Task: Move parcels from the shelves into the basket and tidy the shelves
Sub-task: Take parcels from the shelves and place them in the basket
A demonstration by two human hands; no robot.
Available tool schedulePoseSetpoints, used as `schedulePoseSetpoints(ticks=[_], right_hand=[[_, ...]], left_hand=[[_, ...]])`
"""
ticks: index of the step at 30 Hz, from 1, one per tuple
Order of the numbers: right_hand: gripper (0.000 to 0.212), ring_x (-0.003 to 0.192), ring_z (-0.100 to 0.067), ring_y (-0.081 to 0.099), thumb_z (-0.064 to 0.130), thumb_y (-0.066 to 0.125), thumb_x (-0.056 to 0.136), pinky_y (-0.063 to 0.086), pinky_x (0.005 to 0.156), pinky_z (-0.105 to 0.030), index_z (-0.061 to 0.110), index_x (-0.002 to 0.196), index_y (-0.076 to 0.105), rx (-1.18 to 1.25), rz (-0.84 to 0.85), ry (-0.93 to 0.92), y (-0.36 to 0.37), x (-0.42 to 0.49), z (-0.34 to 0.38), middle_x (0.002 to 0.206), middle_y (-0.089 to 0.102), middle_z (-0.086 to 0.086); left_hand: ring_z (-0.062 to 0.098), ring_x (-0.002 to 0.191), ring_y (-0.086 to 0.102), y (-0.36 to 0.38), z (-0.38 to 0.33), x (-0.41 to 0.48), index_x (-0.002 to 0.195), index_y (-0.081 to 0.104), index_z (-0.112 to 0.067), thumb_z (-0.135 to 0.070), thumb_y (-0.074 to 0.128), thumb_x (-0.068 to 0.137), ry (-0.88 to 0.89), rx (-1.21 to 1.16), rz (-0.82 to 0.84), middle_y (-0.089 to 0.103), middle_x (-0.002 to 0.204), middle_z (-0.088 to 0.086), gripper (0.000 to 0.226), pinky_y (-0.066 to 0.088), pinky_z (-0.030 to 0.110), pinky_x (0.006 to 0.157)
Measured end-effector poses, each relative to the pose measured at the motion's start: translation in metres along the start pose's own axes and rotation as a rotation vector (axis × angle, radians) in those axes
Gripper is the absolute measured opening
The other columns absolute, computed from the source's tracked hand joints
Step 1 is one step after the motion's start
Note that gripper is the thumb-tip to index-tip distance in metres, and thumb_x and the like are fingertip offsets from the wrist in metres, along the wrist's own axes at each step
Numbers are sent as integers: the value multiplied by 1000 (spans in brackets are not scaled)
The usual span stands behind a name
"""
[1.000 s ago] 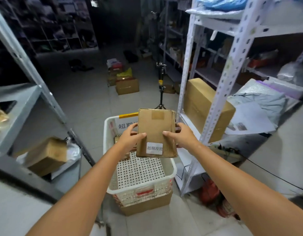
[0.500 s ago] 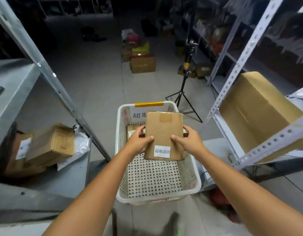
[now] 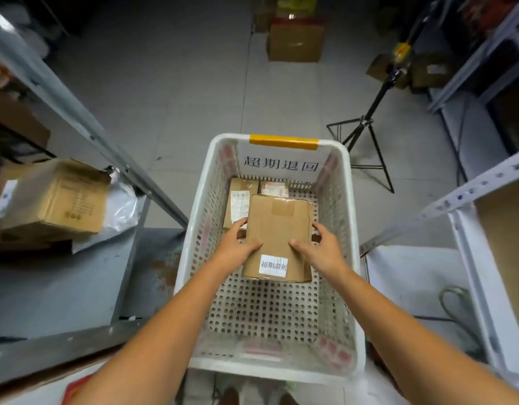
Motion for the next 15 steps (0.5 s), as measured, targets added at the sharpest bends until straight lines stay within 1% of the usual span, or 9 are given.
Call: schedulePoseSetpoints(ticks=[3, 6, 10, 13, 15], right_hand=[[83, 123, -24, 54, 21, 79, 82, 49, 102, -44, 16, 151, 34, -43, 4, 38, 13, 31, -22, 143, 50, -7], [83, 115, -20, 55, 27, 81, 79, 50, 100, -42, 19, 149, 37, -79, 10, 94, 31, 54, -48, 138, 53, -5], [86, 115, -20, 58, 39, 82, 75, 51, 99, -47, 25, 148, 38, -119, 37, 138, 61, 72, -80, 135, 56, 0], [85, 116, -21, 58, 41, 81, 76, 50, 99, -46, 26, 148, 38, -140, 59, 173, 83, 80, -96, 134, 57, 0], [84, 117, -22, 58, 41, 80, 78, 49, 100, -44, 26, 148, 37, -158, 72, 194, 96, 85, -104, 134, 57, 0]], left_hand=[[20, 110, 60, 6, 26, 32, 148, 33, -34, -21, 69, 89, -59, -10, 4, 53, 133, -1, 70, 55, 47, 93], [21, 109, 62, 8, 56, 58, 147, 33, -36, -23, 70, 88, -124, -20, 12, 54, 133, -1, 71, 55, 47, 92], [19, 105, 63, 4, 93, 78, 147, 34, -35, -20, 69, 89, -175, -28, 8, 54, 130, -1, 69, 56, 45, 91], [18, 103, 63, -3, 117, 89, 145, 36, -34, -18, 68, 90, -211, -18, -8, 55, 126, -2, 65, 56, 44, 90], [15, 99, 64, -6, 130, 95, 145, 37, -33, -17, 66, 91, -223, -17, -23, 56, 123, -4, 63, 57, 38, 84]])
Point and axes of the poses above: each hand's wrist, its own x-axis towards the middle knuckle, its own y-axis out of the palm, z = x × y, the point moved 5 cm from there along x, towards the middle knuckle
